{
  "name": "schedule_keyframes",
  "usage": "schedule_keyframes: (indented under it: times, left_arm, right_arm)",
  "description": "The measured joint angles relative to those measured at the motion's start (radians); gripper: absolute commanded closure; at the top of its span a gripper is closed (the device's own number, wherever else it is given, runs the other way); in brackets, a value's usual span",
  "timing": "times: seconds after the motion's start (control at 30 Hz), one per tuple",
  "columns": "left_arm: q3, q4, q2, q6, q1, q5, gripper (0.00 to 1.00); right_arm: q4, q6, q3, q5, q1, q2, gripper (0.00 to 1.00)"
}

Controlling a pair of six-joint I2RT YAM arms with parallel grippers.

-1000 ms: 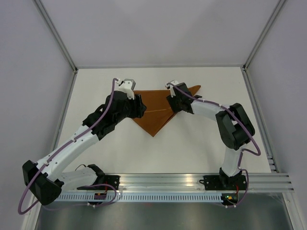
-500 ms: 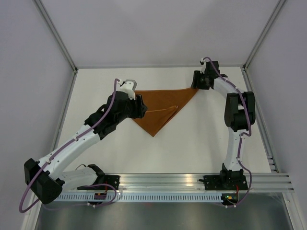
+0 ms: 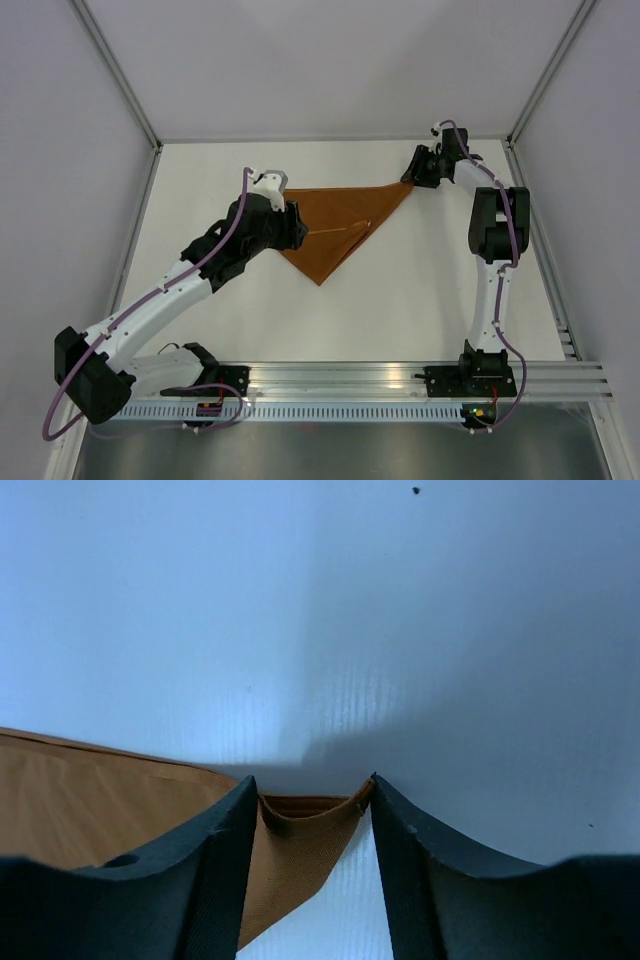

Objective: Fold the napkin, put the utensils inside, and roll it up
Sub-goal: Fold the napkin

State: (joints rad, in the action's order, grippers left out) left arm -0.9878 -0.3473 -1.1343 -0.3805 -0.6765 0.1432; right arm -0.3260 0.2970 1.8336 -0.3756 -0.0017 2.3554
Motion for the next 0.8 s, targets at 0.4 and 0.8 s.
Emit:
schedule_keyframes:
  times: [0.4, 0.8]
  left_arm:
    - [0.013, 0.01, 0.0, -0.01, 0.0, -0.016, 0.41]
    - [0.013, 0.013, 0.0, -0.032, 0.0, -0.015, 0.41]
  right_arm:
    - [0.017, 0.058, -0.033, -0.064, -0.021, 0.007, 0.85]
    - [0.018, -0.014, -0.087, -0.06, -0.002, -0.147, 0.92]
